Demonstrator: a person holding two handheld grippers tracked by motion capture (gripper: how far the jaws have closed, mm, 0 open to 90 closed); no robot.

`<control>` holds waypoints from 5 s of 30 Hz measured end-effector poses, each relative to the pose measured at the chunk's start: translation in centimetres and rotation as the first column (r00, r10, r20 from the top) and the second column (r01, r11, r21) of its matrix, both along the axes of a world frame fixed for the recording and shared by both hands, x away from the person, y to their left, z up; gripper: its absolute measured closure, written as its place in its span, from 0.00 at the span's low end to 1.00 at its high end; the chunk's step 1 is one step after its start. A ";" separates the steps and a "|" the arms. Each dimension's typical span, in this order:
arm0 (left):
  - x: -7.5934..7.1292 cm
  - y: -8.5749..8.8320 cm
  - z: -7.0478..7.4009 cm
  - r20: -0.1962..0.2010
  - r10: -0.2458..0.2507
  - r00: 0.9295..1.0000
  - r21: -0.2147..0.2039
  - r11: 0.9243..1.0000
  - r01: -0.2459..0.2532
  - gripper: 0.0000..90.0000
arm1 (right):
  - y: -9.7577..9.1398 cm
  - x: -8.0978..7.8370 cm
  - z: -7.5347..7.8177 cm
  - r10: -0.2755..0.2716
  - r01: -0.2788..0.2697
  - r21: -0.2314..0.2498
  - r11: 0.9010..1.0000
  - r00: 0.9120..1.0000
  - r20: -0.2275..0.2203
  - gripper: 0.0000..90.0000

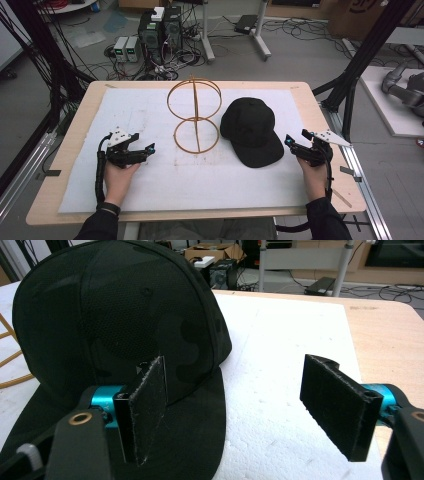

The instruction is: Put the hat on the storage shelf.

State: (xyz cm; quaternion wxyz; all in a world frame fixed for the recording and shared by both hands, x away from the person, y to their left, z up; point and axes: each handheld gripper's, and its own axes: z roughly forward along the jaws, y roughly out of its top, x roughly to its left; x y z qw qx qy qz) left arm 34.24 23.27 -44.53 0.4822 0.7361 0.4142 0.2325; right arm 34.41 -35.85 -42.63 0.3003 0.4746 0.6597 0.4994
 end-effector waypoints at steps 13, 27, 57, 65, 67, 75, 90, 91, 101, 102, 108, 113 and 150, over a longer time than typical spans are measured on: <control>-1.2 -2.3 1.2 0.006 -0.088 0.996 0.011 0.996 0.088 0.26 | 0.2 0.7 -0.1 0.004 -0.004 0.004 1.000 1.000 0.006 0.30; -2.6 -7.3 2.0 0.050 -0.275 0.960 -0.050 0.959 0.278 0.29 | 0.1 0.7 0.1 0.003 -0.003 -0.005 1.000 1.000 0.012 0.30; 1.1 -22.5 3.1 0.048 -0.322 0.945 -0.048 0.945 0.325 0.37 | -0.8 0.4 0.1 -0.009 0.009 -0.002 1.000 1.000 0.021 0.30; 2.9 -24.8 3.0 0.053 -0.276 0.960 -0.058 0.958 0.279 0.43 | -0.8 0.4 0.2 -0.004 0.004 0.002 1.000 1.000 0.024 0.30; 3.4 -25.7 2.7 0.055 -0.250 0.967 -0.027 0.967 0.252 0.43 | -0.8 0.4 0.2 -0.005 0.005 0.004 1.000 1.000 0.024 0.30; 4.7 -26.8 2.4 0.065 -0.227 0.972 -0.058 0.971 0.231 0.45 | -0.8 0.4 0.2 0.000 0.000 -0.003 1.000 1.000 0.025 0.30; 5.5 -27.0 1.8 0.023 -0.255 0.967 -0.078 0.963 0.257 0.83 | -0.7 0.4 0.1 0.014 -0.014 -0.009 1.000 1.000 0.016 0.30; 5.5 -27.0 1.8 0.023 -0.256 0.966 -0.079 0.963 0.257 0.87 | -0.7 0.4 0.1 0.019 -0.019 -0.005 1.000 1.000 0.013 0.30; 4.6 -26.4 2.1 -0.001 -0.317 0.948 -0.158 0.937 0.313 0.96 | -0.8 0.4 0.1 0.018 -0.018 -0.001 1.000 1.000 0.012 0.30; 4.6 -26.4 2.1 -0.001 -0.317 0.948 -0.158 0.937 0.313 0.96 | -0.9 0.4 0.1 0.019 -0.019 -0.001 1.000 1.000 0.014 0.30; 3.5 -26.0 1.6 0.008 -0.302 0.953 -0.172 0.939 0.299 0.83 | -1.0 0.3 0.1 0.016 -0.016 -0.002 1.000 1.000 0.013 0.30; 3.7 -25.9 2.1 0.067 -0.248 0.966 -0.159 0.953 0.256 0.60 | -0.9 0.3 0.1 0.020 -0.020 -0.006 1.000 1.000 0.013 0.30; 3.5 -28.1 5.6 0.156 -0.487 0.859 -0.285 0.811 0.511 0.98 | -3.6 -0.7 0.8 -0.130 0.126 0.062 0.990 0.989 0.075 0.32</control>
